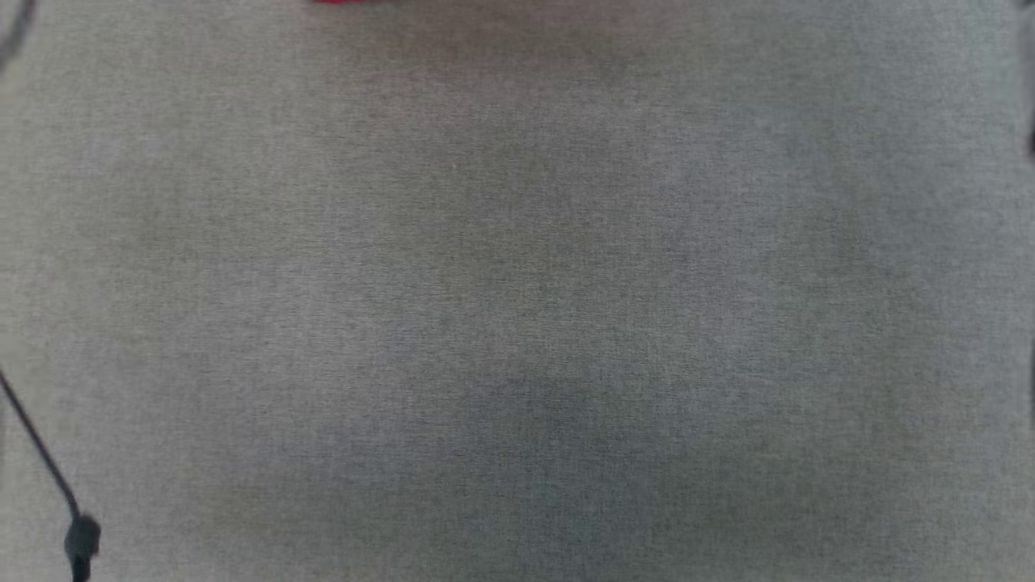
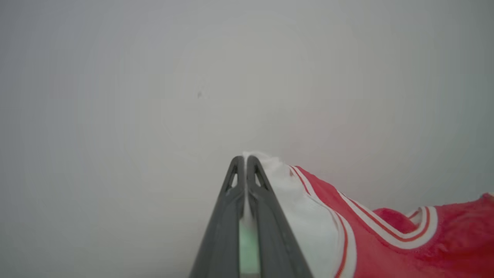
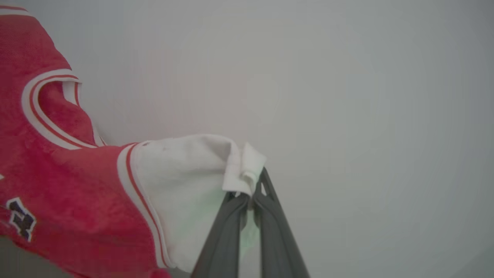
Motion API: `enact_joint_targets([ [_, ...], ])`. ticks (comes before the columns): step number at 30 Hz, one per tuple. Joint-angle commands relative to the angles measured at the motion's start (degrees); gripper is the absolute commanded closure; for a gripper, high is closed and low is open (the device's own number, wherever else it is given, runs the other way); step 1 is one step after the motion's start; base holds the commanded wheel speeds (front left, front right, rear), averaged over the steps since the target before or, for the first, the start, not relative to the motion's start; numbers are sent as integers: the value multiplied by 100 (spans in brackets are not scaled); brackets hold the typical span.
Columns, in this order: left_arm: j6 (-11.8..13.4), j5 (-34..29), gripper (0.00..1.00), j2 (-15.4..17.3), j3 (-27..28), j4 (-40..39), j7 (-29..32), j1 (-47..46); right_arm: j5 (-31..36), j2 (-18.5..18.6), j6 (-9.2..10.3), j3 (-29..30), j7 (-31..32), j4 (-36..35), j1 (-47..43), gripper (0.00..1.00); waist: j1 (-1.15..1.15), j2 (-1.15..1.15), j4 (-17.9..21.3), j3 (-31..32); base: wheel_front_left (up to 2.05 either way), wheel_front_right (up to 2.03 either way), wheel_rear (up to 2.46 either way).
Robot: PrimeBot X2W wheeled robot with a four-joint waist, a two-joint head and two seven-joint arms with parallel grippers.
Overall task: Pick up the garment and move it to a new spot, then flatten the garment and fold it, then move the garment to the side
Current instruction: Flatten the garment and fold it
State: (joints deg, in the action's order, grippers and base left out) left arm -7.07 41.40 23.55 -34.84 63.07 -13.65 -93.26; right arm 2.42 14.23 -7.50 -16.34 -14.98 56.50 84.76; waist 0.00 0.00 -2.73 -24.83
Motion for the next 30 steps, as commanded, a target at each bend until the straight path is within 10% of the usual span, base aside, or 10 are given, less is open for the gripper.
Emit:
enact_joint_targets([
  [1,-16,12,100,-45,-76,96,92,189,-108,-48,2,-42,-26,122,-119,100,0,0,-39,36,0,0,0],
  [14,-39,1335,100,176,-675,-280,2492,2322,-2090,-154,2,-1229,765,614,-1786,100,0,0,-164,590,0,0,0],
  [30,287,2070,100,1492,-1166,-2152,3887,4876,-4297,2024,2,-3275,2331,-2754,-4148,100,0,0,-92,916,0,0,0],
])
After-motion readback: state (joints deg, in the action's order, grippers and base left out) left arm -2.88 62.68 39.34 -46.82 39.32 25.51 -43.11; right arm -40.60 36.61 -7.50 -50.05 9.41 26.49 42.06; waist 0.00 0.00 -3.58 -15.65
